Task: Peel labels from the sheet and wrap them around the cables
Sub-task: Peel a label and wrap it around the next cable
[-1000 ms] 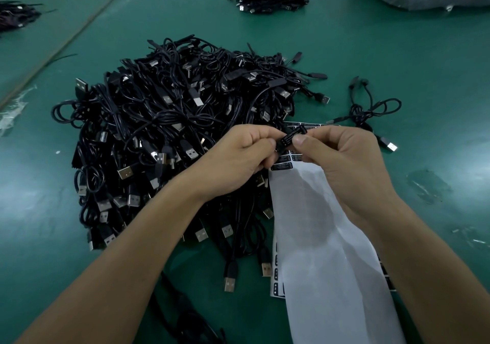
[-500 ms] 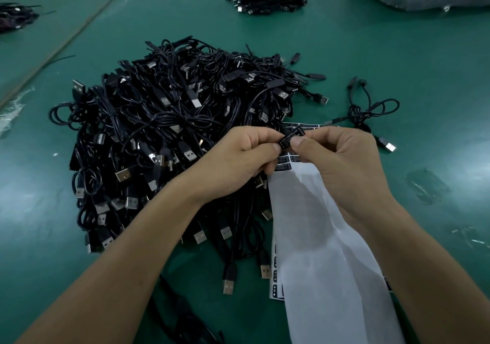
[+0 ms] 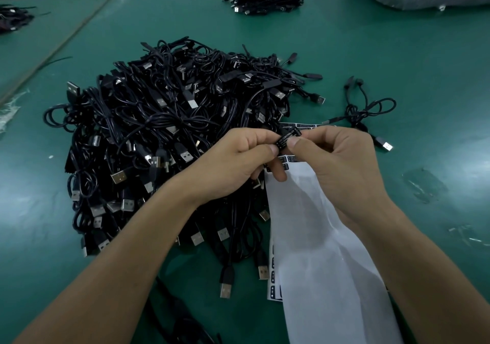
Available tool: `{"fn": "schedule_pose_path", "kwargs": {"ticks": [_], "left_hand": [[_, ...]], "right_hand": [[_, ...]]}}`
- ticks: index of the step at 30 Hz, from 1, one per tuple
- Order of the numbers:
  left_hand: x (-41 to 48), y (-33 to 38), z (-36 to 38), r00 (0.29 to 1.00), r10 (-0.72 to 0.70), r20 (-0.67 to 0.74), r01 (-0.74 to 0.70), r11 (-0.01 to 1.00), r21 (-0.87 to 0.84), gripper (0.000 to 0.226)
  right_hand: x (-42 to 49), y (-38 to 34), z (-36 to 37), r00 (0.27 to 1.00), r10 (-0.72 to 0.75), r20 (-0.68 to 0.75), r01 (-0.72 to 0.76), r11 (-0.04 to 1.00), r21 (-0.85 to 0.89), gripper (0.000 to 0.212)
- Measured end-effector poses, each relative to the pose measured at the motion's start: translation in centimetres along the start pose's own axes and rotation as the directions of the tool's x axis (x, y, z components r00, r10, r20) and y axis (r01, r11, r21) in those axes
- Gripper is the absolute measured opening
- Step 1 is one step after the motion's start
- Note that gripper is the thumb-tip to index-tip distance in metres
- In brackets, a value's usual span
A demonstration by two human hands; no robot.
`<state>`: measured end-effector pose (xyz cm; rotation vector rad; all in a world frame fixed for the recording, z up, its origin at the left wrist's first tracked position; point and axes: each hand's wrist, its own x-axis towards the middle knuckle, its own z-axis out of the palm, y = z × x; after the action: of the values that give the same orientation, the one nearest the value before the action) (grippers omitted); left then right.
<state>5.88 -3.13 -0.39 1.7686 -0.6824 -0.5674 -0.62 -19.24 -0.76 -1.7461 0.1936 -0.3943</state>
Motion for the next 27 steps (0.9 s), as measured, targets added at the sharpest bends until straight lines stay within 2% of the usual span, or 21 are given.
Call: {"fn": "schedule_pose_path", "kwargs": {"ticks": [12,27], "left_hand": [[-0.01,0.18,0.16,1.000,0.013,0.001,-0.013,1.000,-0.020,0.028],[-0.01,0.23,0.45,0.998,0.062,-0.010,-0.062,0.997,0.040,0.026]], "right_hand": [[0.12,0.25,0.01,1.000,-0.007,-0.012,0.007,1.000,-0.009,0.023],[-0.02,0.21,0.18,0.999,-0.009,-0.040,0.009,1.000,0.001,0.015]]}}
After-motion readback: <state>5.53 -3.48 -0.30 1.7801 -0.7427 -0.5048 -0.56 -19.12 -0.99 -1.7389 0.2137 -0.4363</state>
